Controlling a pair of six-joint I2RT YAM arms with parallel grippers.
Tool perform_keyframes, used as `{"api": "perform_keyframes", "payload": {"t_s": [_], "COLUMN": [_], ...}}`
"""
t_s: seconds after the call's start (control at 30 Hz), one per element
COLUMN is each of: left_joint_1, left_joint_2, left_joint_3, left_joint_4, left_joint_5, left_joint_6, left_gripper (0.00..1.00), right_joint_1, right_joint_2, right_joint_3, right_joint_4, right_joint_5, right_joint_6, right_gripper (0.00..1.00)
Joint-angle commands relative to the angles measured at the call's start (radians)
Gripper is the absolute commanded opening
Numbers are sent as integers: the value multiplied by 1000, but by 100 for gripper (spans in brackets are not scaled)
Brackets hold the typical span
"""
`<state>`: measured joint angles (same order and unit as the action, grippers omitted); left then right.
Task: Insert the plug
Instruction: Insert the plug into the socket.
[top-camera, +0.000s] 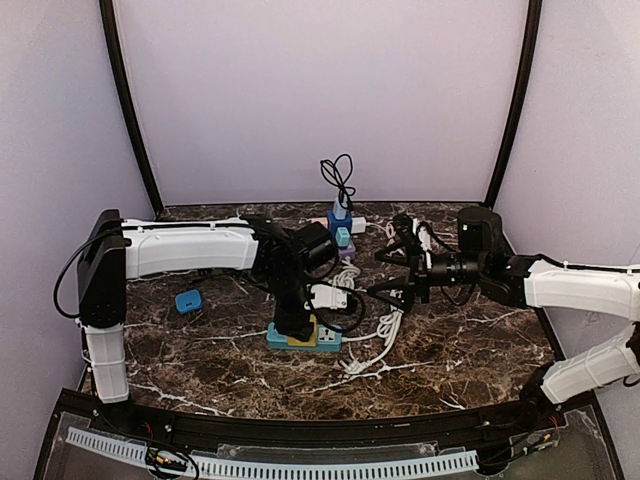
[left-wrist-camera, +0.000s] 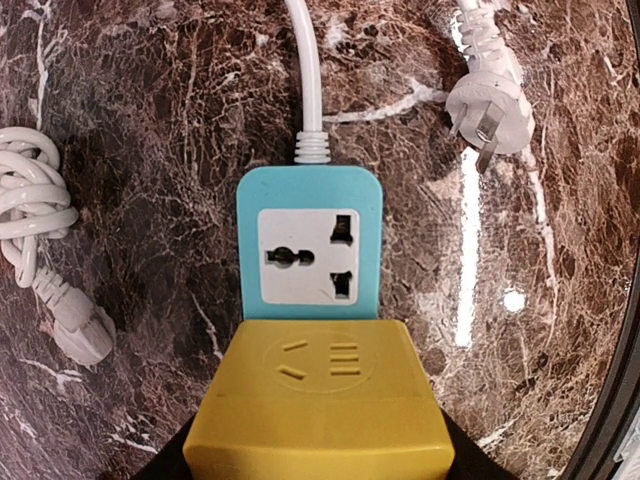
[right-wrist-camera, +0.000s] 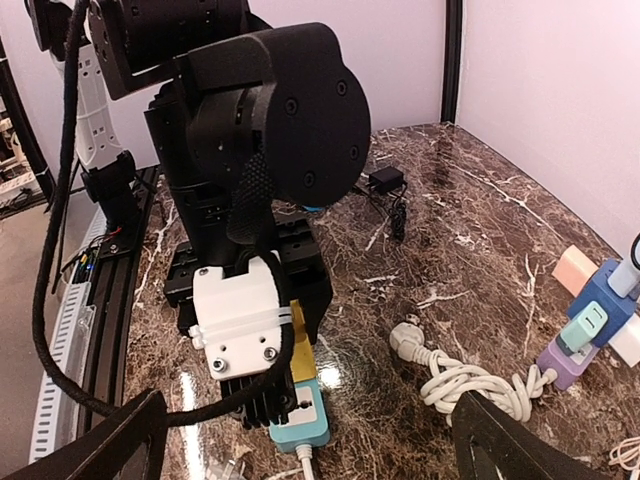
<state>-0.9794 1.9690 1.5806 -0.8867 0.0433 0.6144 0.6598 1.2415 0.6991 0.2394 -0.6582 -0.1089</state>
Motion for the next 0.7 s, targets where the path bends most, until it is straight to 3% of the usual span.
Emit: {"api": "perform_keyframes", "payload": {"t_s": [0.0, 0.1, 0.2, 0.5, 0.67], "left_joint_1": [-5, -5, -5, -4, 5], "left_joint_2": [106, 97, 72, -36, -104], "left_joint_3": [67, 227, 313, 297, 356], "left_joint_4": [-187, -243, -301, -345, -369], "left_joint_5": [-22, -30, -76, -30, 0], "left_joint_6": [-43, -34, -14, 29, 16], "left_gripper": [85, 98, 99, 99, 99], "right_joint_1": [-6, -6, -7, -5, 15], "right_joint_2": [-21, -23, -34, -80, 11], "right_joint_3": [7, 16, 30, 55, 123], "right_joint_4": [20, 16, 2, -9, -38], "right_joint_5": [-21, -27, -33, -17, 67], "right_joint_6": [30, 42, 52, 93, 211], "right_gripper": [99, 99, 99, 99, 93]}}
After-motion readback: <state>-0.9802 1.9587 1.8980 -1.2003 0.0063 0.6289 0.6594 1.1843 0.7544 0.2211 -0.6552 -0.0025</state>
